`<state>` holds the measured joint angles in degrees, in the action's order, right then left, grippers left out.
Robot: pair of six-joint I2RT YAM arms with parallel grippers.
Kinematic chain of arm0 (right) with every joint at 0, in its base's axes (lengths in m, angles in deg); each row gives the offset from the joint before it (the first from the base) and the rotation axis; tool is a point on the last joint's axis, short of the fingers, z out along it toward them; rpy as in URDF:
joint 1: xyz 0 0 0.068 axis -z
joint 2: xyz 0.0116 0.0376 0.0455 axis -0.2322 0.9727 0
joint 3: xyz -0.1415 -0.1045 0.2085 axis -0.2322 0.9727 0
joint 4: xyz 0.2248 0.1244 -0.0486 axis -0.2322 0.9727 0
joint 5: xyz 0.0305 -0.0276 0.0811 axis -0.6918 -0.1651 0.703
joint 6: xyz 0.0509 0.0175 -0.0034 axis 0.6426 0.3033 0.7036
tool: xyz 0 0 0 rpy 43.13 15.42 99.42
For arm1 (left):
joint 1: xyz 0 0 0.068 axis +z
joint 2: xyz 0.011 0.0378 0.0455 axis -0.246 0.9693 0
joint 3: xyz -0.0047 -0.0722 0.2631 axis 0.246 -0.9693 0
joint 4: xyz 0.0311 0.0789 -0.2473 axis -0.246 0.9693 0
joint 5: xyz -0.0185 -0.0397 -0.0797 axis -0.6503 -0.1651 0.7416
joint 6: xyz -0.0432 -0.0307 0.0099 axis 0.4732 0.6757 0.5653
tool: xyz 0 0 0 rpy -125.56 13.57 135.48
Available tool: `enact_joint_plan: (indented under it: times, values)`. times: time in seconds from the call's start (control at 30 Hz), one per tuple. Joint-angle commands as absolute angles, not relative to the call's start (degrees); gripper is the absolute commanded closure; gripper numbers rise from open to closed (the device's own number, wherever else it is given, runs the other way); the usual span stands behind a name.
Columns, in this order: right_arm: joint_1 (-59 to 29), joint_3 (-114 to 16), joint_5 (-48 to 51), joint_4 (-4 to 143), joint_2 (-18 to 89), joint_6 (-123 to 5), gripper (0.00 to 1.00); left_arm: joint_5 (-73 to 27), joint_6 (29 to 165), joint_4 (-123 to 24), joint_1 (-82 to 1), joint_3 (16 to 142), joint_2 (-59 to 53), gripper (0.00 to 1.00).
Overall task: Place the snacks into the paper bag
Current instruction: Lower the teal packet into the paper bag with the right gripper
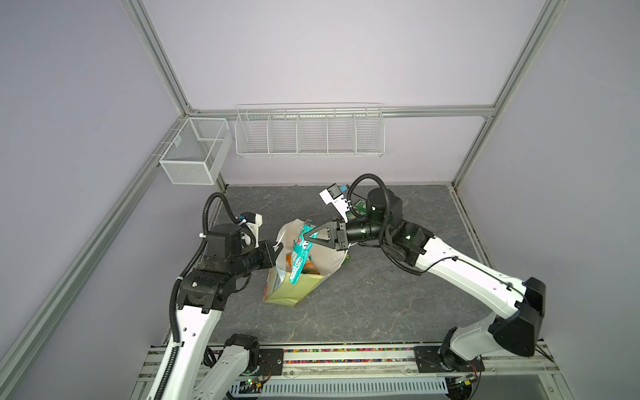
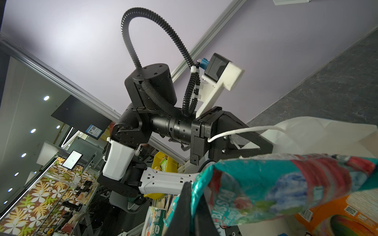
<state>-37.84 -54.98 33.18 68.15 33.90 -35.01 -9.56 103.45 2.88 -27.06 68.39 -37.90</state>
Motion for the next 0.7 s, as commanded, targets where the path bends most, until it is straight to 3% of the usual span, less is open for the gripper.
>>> enact_joint_plan:
  times: [0.0,0.67]
  values:
    - [-38.4,-56.8,34.9,62.7,34.5,-33.7,0.93,-7.9,103.2,-0.8,-27.2,68.7,-38.9,1.0]
    - [-38.8,-56.8,35.7,62.1,37.7,-32.0,0.91,-8.0,103.1,-0.9,-27.2,68.2,-39.4,1.0]
